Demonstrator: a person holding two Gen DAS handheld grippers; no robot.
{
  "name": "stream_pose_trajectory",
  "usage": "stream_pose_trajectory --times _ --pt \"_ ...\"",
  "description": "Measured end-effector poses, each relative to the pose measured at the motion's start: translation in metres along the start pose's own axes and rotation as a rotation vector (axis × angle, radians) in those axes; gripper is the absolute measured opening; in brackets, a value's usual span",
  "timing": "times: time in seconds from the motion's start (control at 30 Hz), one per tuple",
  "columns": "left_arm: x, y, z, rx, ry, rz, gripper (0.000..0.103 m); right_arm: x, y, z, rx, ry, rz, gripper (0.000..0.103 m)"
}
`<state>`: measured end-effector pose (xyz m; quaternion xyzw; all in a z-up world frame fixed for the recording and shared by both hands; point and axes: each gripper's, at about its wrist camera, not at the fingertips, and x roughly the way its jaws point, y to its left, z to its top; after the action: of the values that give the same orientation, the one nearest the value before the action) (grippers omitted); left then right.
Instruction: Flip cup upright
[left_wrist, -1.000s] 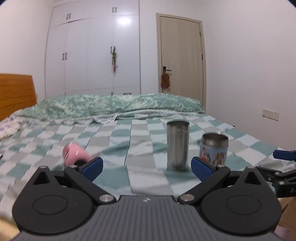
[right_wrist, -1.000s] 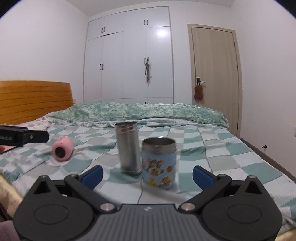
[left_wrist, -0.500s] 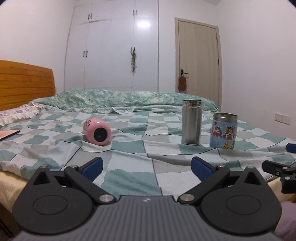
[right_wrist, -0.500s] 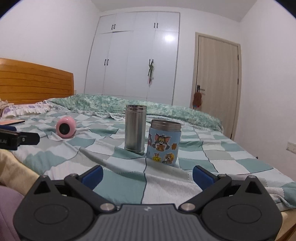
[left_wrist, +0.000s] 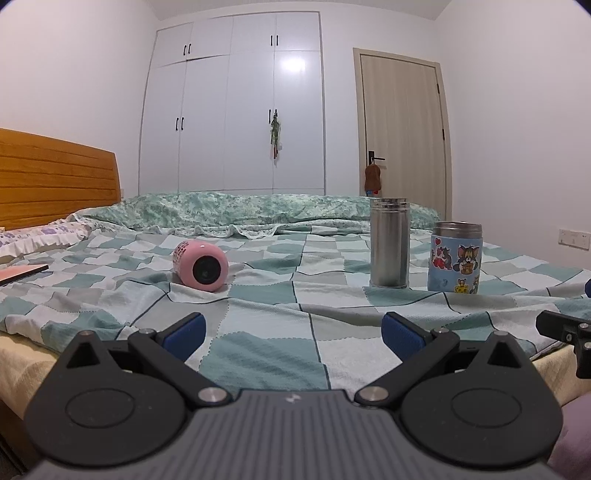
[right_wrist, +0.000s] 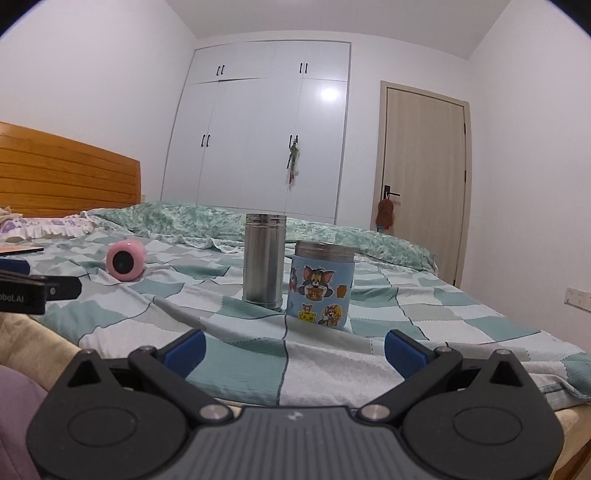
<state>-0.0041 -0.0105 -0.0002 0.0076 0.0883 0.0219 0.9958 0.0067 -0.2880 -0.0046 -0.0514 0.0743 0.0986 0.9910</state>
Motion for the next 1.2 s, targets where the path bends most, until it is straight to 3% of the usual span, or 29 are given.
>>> stream_pose_trajectory --times 1.2 --pt "-0.0039 0.0010 -0.0007 0.002 -0.011 -0.017 0.103 -0.0092 0.0098 -0.0008 -0.038 -0.043 0.002 0.103"
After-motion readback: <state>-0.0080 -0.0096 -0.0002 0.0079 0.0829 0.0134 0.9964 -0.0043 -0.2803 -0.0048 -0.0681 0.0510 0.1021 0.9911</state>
